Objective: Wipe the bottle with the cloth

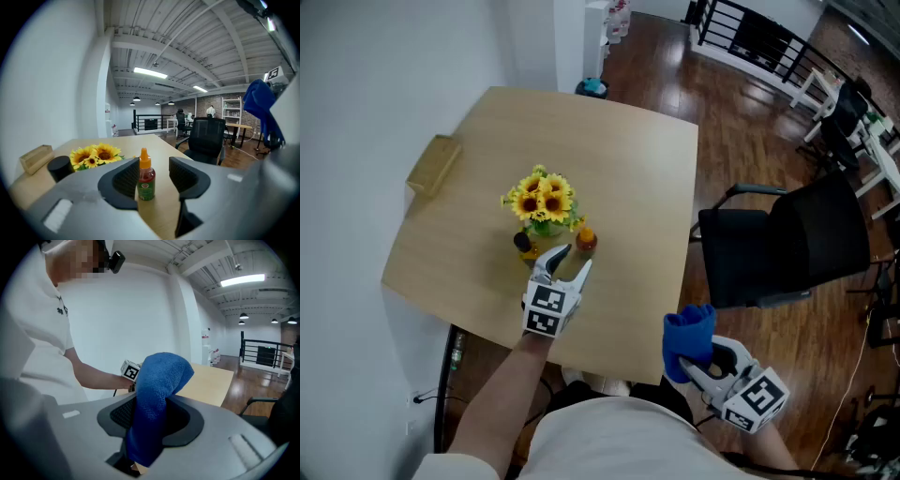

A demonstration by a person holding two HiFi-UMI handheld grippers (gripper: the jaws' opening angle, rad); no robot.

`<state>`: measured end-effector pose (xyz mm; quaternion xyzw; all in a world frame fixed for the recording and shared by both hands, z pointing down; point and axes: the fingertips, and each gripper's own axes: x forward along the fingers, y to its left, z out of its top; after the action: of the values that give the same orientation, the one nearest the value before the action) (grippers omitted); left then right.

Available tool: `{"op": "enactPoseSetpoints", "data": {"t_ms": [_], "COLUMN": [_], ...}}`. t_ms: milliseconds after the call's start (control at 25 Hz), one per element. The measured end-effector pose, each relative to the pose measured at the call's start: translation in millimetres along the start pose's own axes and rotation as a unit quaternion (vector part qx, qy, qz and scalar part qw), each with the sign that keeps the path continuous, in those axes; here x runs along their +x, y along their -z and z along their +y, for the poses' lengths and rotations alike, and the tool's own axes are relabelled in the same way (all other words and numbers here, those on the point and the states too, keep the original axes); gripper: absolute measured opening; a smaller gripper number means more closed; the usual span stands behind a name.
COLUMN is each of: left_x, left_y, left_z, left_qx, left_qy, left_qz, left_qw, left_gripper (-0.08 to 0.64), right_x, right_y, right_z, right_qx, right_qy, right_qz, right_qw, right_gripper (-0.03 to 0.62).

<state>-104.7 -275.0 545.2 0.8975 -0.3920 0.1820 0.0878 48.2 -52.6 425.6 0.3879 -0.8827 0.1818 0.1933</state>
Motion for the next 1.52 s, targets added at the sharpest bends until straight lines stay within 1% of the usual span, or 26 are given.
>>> {"op": "enactPoseSetpoints", "data": {"t_ms": [120, 240, 320, 400, 440, 480, 600, 680, 760, 960, 1160, 1280, 1400, 1520], "left_x": [34, 62, 76, 84, 85, 86, 85, 75, 60, 17, -25, -47, -65, -83], "left_y": [5, 12, 19, 22, 22, 21, 9, 4, -8, -64, -111, -131, -145, -155], "left_z": [29, 45, 48, 46, 45, 44, 44, 38, 25, -16, -64, -88, -101, -104], "left_qx": [0.007, 0.006, 0.004, 0.0, 0.0, 0.003, 0.0, -0.008, -0.016, -0.013, -0.004, -0.005, -0.006, -0.017], "left_qy": [0.001, 0.002, 0.007, 0.008, 0.007, 0.005, -0.006, -0.003, 0.011, 0.058, 0.118, 0.144, 0.152, 0.146], "left_qz": [0.006, 0.019, 0.031, 0.035, 0.033, 0.031, 0.028, 0.031, 0.027, -0.006, -0.031, -0.044, -0.051, -0.061], "left_qw": [1.0, 0.9998, 0.9995, 0.9994, 0.9994, 0.9995, 0.9996, 0.9995, 0.9995, 0.9982, 0.9925, 0.9885, 0.9871, 0.9873], "left_gripper": [0.21, 0.21, 0.211, 0.211, 0.182, 0.168, 0.163, 0.163, 0.161, 0.161, 0.161, 0.161, 0.161, 0.161], "right_x": [16, 23, 22, 18, 15, 14, 11, 10, 10, 31, 64, 77, 87, 94], "right_y": [-1, 1, 4, 1, -1, -1, 0, -2, -8, -42, -91, -111, -108, -82], "right_z": [-4, -4, -8, -18, -24, -29, -45, -51, -58, -75, -70, -60, -50, -49], "right_qx": [0.012, 0.019, 0.016, 0.013, 0.012, 0.012, 0.012, 0.007, 0.0, -0.028, -0.082, -0.103, -0.107, -0.094], "right_qy": [0.022, 0.026, 0.029, 0.033, 0.035, 0.038, 0.039, 0.029, 0.017, -0.021, -0.074, -0.103, -0.127, -0.14], "right_qz": [-0.003, 0.004, 0.011, 0.013, 0.011, 0.01, 0.006, 0.004, -0.005, -0.049, -0.096, -0.115, -0.115, -0.096], "right_qw": [1.0, 0.999, 0.999, 0.999, 0.999, 0.999, 0.999, 1.0, 1.0, 0.998, 0.989, 0.983, 0.979, 0.981], "right_gripper": [0.158, 0.158, 0.158, 0.158, 0.158, 0.158, 0.158, 0.158, 0.158, 0.158, 0.158, 0.158, 0.158, 0.158]}}
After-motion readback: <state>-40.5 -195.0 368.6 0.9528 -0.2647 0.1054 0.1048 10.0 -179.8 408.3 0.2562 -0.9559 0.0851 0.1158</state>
